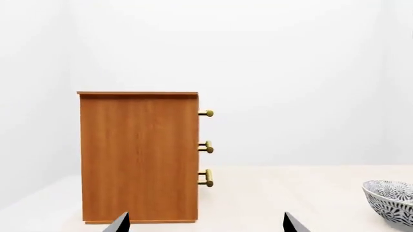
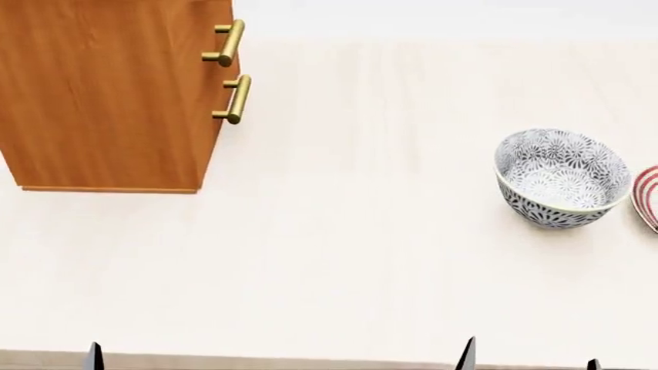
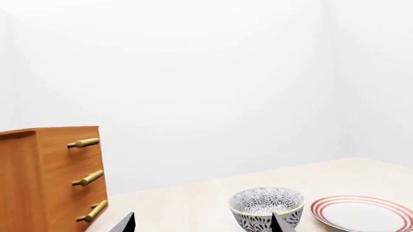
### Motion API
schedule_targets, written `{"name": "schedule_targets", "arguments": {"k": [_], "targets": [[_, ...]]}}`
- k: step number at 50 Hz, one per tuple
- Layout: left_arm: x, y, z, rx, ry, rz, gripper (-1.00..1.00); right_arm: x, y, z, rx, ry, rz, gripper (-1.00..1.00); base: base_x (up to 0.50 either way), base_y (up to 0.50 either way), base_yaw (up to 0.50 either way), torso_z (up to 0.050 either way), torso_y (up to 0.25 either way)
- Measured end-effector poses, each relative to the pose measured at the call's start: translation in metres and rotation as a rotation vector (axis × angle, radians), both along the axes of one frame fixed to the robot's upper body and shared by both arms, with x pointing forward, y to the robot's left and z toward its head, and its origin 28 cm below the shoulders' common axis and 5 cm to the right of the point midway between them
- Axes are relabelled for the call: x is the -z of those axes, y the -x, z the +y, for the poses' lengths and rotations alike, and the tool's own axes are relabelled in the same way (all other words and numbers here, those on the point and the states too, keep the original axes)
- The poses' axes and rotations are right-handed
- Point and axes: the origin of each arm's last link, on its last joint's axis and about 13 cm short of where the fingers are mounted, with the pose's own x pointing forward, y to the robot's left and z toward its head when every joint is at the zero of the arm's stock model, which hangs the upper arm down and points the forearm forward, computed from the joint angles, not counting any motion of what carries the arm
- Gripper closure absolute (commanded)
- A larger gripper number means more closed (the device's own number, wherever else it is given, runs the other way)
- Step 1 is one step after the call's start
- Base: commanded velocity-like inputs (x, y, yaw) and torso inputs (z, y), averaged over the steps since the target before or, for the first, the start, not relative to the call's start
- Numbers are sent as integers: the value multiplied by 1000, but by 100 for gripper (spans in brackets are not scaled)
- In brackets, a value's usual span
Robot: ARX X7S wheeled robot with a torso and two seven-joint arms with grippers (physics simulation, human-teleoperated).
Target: Put the bowl on top of the cabinet.
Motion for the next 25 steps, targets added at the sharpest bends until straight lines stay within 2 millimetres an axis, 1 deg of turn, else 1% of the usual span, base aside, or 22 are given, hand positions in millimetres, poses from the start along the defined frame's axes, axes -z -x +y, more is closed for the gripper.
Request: {"name": "schedule_targets", "arguments": {"k": [9, 25], "targets": [[0, 0, 0, 0, 1, 1, -100, 0, 0, 0, -6, -5, 2, -100, 0, -181, 0, 0, 0], [1, -1, 0, 2, 1, 3, -100, -1, 0, 0, 4, -15, 16, -100, 0, -2, 0, 0, 0]]}}
